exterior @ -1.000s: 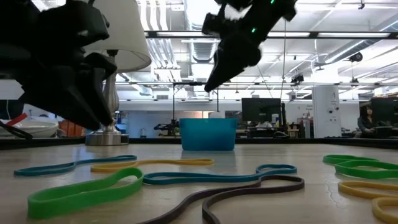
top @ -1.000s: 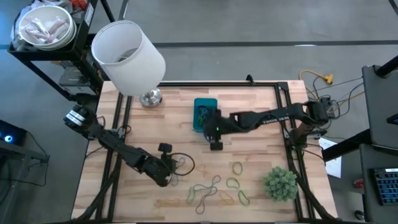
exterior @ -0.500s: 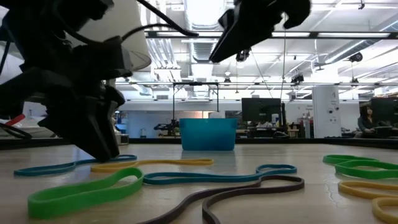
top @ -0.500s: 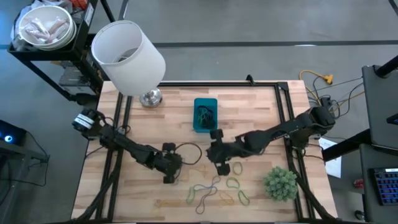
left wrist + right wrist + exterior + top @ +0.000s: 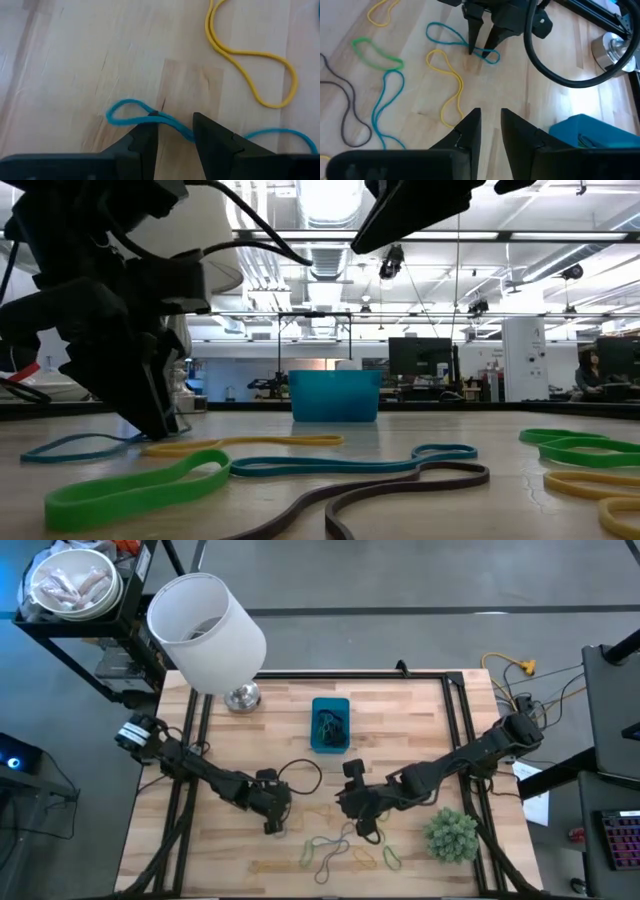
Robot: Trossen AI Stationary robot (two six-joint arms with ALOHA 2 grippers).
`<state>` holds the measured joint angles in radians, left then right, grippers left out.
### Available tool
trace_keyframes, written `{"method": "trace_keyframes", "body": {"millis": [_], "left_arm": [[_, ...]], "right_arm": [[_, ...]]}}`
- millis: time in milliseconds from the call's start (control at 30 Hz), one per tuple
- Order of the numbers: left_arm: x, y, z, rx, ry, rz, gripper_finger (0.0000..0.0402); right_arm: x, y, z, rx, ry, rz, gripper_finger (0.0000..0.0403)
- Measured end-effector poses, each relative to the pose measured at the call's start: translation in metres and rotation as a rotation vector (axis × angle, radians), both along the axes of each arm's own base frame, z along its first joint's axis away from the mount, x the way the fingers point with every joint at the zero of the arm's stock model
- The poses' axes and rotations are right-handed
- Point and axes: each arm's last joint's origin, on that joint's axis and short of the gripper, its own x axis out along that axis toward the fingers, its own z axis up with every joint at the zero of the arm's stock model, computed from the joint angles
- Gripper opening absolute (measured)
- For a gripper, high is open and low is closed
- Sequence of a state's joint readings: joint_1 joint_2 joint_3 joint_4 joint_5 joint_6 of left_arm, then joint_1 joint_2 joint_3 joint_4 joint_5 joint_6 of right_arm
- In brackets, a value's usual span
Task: Pick and place rubber bands into bin
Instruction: Put the blue rubber band into the blue bin
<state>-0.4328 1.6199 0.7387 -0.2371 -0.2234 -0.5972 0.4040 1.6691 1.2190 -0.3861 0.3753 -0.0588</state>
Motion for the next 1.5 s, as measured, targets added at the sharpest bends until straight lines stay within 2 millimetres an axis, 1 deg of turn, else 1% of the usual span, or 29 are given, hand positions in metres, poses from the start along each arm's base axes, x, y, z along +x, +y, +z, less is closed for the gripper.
{"method": "trace_keyframes", "body": {"millis": [100,200,267,400,433,567,700,900,1000,1267,1367,1500], "left_arm": [[0.000,0.000,0.000,-0.005,0.008,-0.006,0.0105],[-0.002,0.000,-0.001,0.002,0.020,-0.038,0.0090],[-0.002,0.000,-0.002,0.012,0.026,-0.067,0.0070],[-0.002,-0.001,-0.001,0.041,0.033,-0.150,0.0014],[-0.002,-0.001,-0.001,0.049,0.033,-0.165,0.0007],[0.000,-0.004,0.002,0.093,0.021,-0.212,0.0003],[0.003,-0.007,0.008,0.179,-0.008,-0.244,0.0001],[0.011,-0.009,0.022,0.434,-0.082,-0.208,0.0000],[0.014,-0.008,0.028,0.549,-0.102,-0.214,0.0000],[0.029,-0.004,0.052,0.843,-0.157,-0.174,0.0000],[0.036,0.000,0.060,0.917,-0.156,-0.175,0.0000],[0.049,0.010,0.070,0.964,-0.187,-0.175,0.0000]], "right_arm": [[0.000,0.000,0.000,-0.001,-0.001,-0.002,0.0070],[0.000,0.000,0.000,-0.002,-0.002,-0.003,0.0069],[0.000,0.000,0.000,-0.003,-0.002,-0.004,0.0067],[0.000,0.000,0.000,0.000,-0.002,-0.007,0.0062],[0.000,0.000,0.000,0.000,-0.002,-0.007,0.0061],[0.000,-0.001,0.000,-0.008,-0.005,-0.016,0.0059],[0.000,-0.001,0.000,-0.010,-0.005,-0.019,0.0058],[-0.002,-0.001,-0.001,0.004,0.014,-0.042,0.0058],[-0.007,-0.003,-0.005,0.034,0.064,-0.101,0.0058],[-0.028,-0.009,-0.016,0.152,0.212,-0.388,0.0059],[-0.032,-0.009,-0.022,0.146,0.224,-0.426,0.0059],[-0.038,-0.012,-0.034,0.124,0.253,-0.439,0.0059]]}}
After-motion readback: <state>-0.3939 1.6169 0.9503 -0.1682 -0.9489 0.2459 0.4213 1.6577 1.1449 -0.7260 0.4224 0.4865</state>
